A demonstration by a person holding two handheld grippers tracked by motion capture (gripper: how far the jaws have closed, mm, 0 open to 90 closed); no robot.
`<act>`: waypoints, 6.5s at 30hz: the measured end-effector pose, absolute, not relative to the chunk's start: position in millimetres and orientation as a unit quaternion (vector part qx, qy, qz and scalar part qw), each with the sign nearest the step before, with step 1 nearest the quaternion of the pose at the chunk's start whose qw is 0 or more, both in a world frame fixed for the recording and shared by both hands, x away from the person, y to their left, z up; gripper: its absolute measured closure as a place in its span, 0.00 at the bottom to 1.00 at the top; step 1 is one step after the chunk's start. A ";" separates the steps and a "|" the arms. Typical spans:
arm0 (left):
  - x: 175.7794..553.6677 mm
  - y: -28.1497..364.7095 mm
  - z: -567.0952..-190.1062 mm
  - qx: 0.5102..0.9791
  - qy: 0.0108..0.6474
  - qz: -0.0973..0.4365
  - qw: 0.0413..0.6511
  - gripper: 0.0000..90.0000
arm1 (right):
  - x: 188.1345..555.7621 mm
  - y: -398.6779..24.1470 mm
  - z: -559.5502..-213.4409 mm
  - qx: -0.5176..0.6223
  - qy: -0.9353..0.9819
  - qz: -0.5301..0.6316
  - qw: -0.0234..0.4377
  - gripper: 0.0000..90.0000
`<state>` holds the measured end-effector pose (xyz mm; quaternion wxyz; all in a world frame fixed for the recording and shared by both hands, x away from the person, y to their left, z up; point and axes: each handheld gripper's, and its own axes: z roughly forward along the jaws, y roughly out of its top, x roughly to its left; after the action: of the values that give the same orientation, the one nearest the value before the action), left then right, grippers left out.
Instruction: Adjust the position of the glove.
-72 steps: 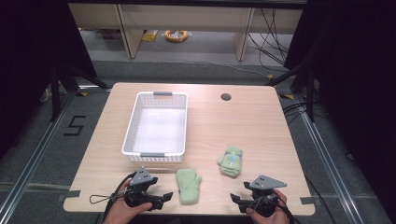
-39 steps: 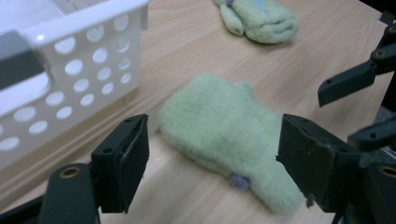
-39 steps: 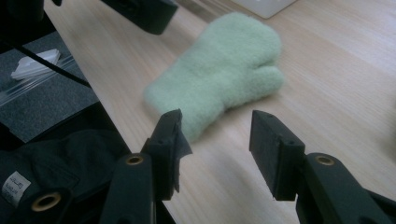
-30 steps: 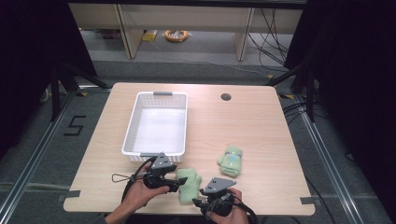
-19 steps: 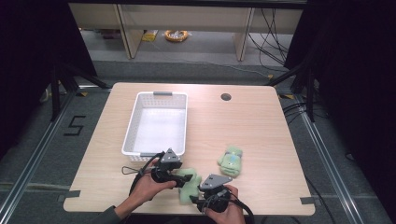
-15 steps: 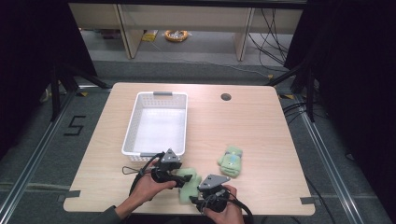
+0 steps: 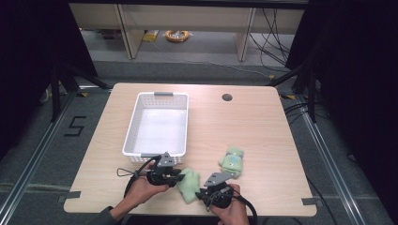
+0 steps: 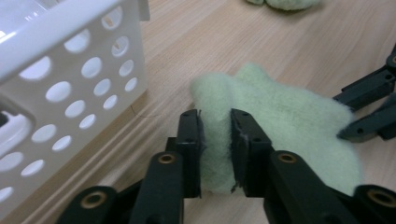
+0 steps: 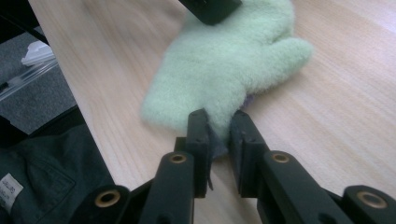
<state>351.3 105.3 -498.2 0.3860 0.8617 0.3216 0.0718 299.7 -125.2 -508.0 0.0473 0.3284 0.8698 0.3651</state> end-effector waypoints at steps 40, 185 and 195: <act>313.5 67.2 -509.2 0.826 0.340 0.015 0.448 0.85 | 334.4 -190.4 -490.1 0.286 0.905 0.306 0.079 0.90; 323.7 82.8 -474.8 0.815 0.304 -0.006 0.494 0.93 | 291.7 -167.5 -459.0 0.327 0.840 0.424 0.089 0.97; 327.5 86.7 -477.9 0.820 0.309 -0.011 0.482 0.93 | 288.7 -159.9 -467.9 0.330 0.839 0.426 0.075 0.96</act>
<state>327.5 86.7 -477.9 0.4820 0.8197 0.3094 -0.0110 288.7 -159.9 -467.9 0.0750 0.3303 0.8389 0.4261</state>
